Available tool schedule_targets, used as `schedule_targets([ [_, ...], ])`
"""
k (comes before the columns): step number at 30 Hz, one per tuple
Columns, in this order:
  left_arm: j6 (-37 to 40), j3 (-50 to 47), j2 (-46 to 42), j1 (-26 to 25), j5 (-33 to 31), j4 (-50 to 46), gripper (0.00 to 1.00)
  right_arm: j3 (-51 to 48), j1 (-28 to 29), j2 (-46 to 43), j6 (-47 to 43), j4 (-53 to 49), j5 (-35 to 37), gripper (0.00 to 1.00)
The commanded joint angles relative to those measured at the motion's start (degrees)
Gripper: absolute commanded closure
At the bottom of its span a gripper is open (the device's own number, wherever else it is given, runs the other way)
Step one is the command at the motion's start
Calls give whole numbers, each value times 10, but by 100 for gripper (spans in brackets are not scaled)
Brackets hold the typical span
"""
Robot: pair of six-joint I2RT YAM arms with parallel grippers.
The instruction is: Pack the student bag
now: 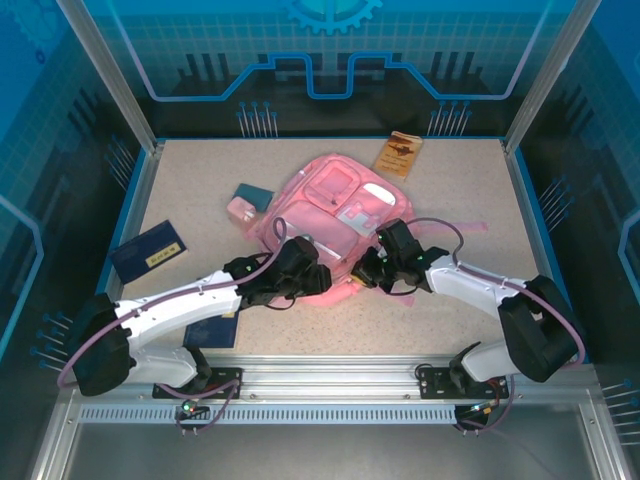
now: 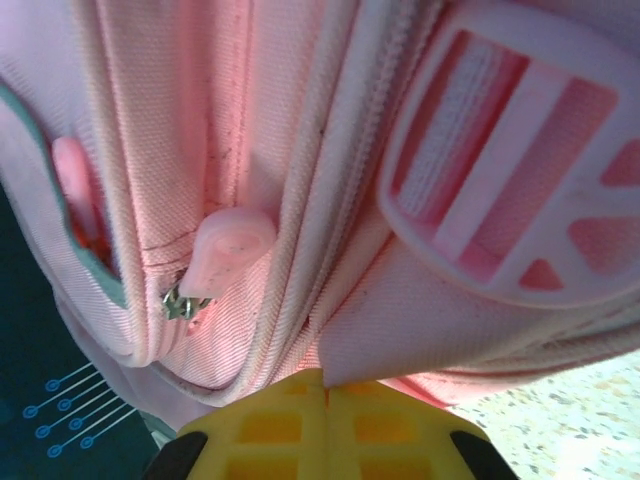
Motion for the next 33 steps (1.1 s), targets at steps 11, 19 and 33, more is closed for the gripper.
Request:
schedule_targets([
  [11,-28,-50,30,-52,-45,192,61,42,7,-73,-35,99,-58,100],
  [19,-30,-54,64,-58,-123,243,67,41,6,-79,-23,125,-79,100],
  [33,-37,-69,93,-58,-176,257,69,37,5,-83,-9,140,-96,100],
])
